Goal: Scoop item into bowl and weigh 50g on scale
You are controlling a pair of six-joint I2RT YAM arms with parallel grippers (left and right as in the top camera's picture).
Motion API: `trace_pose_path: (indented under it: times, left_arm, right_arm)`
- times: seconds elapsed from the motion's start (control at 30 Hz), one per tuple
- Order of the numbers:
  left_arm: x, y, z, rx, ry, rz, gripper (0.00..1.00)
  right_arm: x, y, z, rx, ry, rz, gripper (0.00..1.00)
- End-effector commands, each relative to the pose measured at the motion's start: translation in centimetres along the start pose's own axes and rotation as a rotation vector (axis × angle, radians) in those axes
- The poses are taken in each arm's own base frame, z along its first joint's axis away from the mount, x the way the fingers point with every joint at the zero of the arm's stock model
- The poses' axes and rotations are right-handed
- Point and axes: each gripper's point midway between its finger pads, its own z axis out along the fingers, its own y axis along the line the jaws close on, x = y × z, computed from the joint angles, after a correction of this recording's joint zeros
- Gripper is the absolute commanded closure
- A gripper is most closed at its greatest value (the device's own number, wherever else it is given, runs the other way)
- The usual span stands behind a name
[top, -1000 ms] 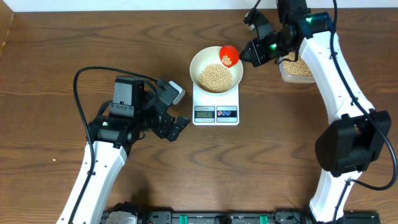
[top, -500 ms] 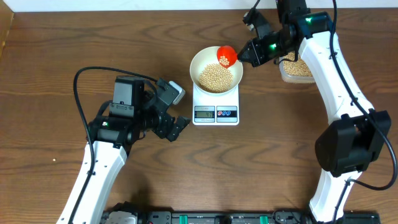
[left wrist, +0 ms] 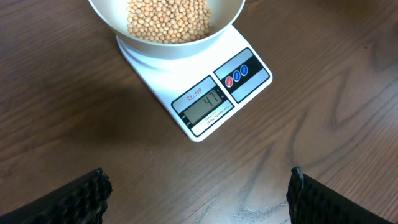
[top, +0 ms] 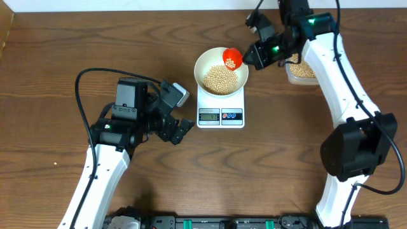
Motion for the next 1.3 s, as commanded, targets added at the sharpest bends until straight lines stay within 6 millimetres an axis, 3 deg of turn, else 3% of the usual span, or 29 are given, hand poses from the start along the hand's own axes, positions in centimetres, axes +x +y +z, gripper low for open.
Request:
trace_pose_path:
  times: [0.0,0.63,0.8,1.27]
  left_arm:
    - [0.2,0.0,0.2,-0.001,0.009,0.008,0.07]
    - [0.2,0.0,0.2,-0.001,0.008,0.008,0.07]
    - [0.2,0.0,0.2,-0.001,0.009,0.008,0.07]
    - [0.2,0.0,0.2,-0.001,0.009,0.009,0.07]
  right_arm:
    - [-0.8,1.3,-0.8,0.075,-0.009,-0.082,0.99]
    - [-0.6,2.2,0.0,0.114,0.020,-0.130,0.99]
    - [-0.3,1.7,0.3,0.192,0.046,-0.149,0.99]
    - [-0.4,1.8,0.4,0.193,0.045,-0.153,0.99]
